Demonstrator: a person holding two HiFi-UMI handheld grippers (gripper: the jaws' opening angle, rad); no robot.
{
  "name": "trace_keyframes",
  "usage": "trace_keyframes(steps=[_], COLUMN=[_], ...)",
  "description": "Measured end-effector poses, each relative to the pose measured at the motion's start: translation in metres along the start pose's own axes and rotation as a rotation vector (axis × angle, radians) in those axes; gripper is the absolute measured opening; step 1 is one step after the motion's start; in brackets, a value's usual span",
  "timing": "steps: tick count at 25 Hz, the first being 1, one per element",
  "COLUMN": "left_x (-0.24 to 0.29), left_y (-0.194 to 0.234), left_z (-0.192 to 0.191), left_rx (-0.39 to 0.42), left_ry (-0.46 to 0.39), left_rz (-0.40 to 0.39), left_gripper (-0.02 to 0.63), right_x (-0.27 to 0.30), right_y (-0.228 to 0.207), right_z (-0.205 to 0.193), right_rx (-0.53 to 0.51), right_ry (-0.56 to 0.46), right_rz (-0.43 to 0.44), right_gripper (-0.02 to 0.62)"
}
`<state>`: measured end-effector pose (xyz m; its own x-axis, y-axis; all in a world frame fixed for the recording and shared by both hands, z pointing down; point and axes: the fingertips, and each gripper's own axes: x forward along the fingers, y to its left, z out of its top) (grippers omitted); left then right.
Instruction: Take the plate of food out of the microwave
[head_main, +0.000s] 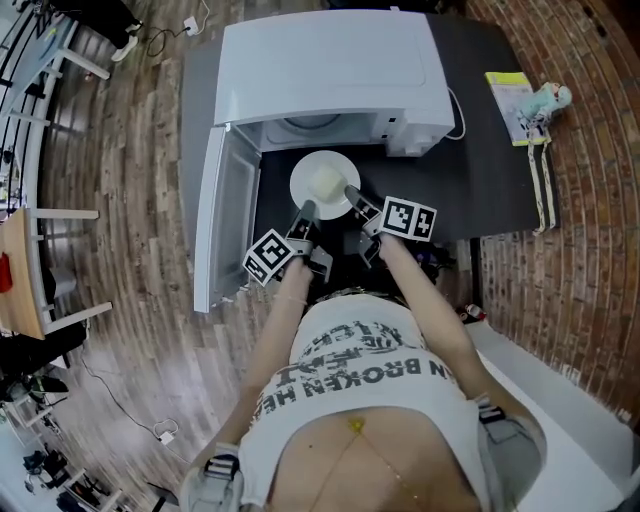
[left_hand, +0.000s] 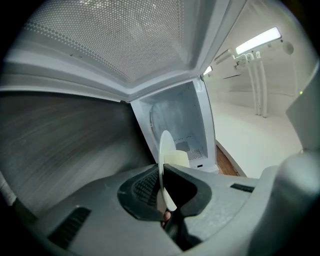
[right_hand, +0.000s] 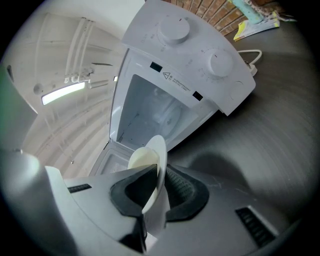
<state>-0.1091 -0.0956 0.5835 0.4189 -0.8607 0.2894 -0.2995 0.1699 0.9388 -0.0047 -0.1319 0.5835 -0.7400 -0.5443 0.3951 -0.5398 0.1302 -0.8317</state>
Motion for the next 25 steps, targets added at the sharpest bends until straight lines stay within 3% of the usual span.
trace_keyframes(steps=[14,25], left_x=[-0.041,-0.074], left_y=[0.013,0.022], left_z=[-0.01,-0.03], left_rx=[-0.007,0.014], left_ry=[0.056,0.128], left_rz=[-0.014,-0.044], left_gripper=[0.018,0.018], right_x=[-0.017,-0.046], right_y=[0.011,0.015], right_z=[-0.045,-0.084], right_rx=[0.015,0.052], right_ry=[-0.03,-0.119], right_rz=[-0.042,-0.077], right_gripper=[0.046,0.046])
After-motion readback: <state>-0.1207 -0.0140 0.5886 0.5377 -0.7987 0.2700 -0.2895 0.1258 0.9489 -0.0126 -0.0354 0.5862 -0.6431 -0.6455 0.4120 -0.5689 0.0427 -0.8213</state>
